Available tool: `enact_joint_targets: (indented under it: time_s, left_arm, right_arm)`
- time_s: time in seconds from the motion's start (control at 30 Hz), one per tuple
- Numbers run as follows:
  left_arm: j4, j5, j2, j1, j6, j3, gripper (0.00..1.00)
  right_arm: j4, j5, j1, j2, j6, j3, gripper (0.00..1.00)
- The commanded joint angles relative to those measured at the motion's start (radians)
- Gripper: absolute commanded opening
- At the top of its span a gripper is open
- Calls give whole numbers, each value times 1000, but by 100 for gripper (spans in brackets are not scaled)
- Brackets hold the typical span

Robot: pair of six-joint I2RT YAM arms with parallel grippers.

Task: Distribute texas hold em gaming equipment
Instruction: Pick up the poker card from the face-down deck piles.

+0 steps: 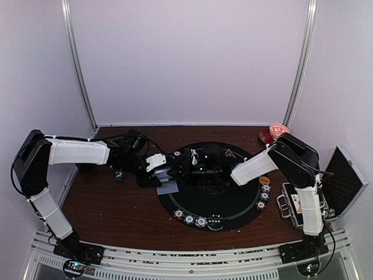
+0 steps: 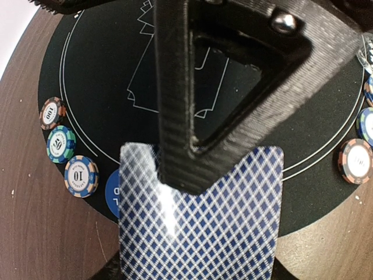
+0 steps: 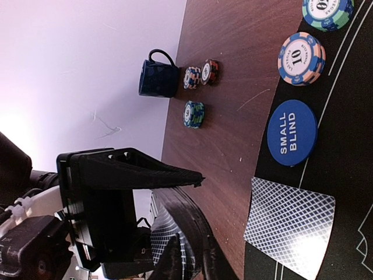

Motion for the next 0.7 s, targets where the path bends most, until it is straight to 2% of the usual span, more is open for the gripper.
enact_joint_targets:
  time_s: [0.0, 0.13, 0.67]
  left_arm:
    - [29, 15, -3, -4, 6, 7, 57]
    - [29, 13, -2, -4, 5, 8, 60]
    - [28, 10, 1, -4, 6, 7, 61]
  right_arm:
    - [59, -11, 1, 20, 22, 15, 10]
    - [70, -6, 0, 7, 27, -4, 0]
    - [79, 35, -68, -141, 4, -166, 0]
